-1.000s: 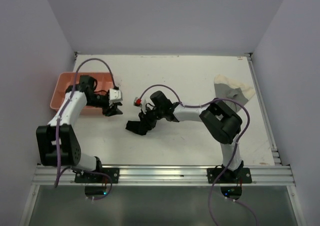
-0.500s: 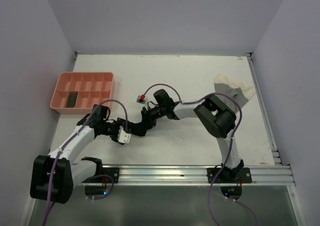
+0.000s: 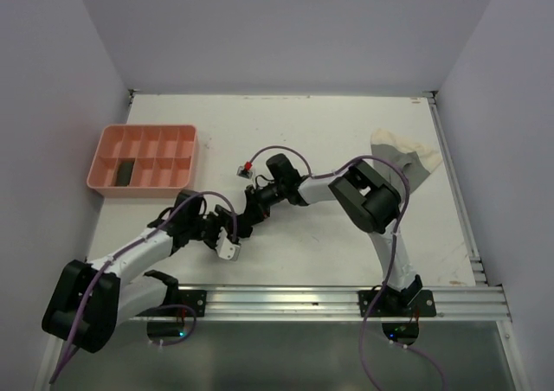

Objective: Roll the underwear
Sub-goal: Place the rolled underwear into the container

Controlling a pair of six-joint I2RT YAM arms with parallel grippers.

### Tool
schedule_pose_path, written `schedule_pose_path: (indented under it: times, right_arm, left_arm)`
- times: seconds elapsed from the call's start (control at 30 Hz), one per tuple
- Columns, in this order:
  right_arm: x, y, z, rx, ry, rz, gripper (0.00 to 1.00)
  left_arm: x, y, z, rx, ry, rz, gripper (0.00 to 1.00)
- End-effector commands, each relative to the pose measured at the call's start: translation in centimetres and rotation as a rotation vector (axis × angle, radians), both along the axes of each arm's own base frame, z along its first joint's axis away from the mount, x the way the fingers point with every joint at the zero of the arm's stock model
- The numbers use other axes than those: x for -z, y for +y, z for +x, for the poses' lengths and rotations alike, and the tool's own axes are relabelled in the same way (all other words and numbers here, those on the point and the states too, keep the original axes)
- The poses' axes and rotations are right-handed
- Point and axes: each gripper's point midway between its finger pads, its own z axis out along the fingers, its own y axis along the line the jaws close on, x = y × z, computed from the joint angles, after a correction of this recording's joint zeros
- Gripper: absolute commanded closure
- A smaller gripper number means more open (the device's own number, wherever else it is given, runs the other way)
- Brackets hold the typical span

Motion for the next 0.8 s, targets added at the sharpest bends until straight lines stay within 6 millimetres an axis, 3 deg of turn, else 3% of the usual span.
schedule_pose_path:
  times: [0.0, 0.37, 0.47, 0.5, 0.53, 0.63, 0.77]
  right_arm:
    - [9.5, -4.4, -3.2, 0.076, 0.222, -0.322, 1.00]
    - [9.3, -4.2, -2.8, 0.095, 0.299, -0.264, 1.00]
    - [9.3, -4.3, -2.8, 0.097, 0.302, -0.265, 1.00]
    - [9.2, -4.4, -2.7, 0.101, 0.296, -0.262, 0.99]
    - [9.3, -4.5, -2.5, 0.114, 0.290, -0.268, 0.86]
    - [8.5, -5.0, -0.8, 0.185, 0.241, -0.263, 0.62]
    - [6.1, -7.0, 3.4, 0.358, 0.198, -0.242, 0.45]
  left_arm:
    - [-0.2, -1.0, 1.0, 0.013, -0.059, 0.002, 0.32]
    - [3.5, 0.3, 0.5, -0.027, 0.177, 0.168, 0.41]
    - [4.2, 0.6, 0.3, -0.027, 0.268, 0.227, 0.53]
    - [4.2, 0.9, 0.1, -0.026, 0.299, 0.254, 0.62]
    - [4.9, 1.2, -0.4, -0.012, 0.338, 0.285, 0.65]
    - [5.7, 2.1, -1.4, -0.001, 0.422, 0.360, 0.75]
    - [6.5, 3.2, -2.8, 0.005, 0.492, 0.437, 0.87]
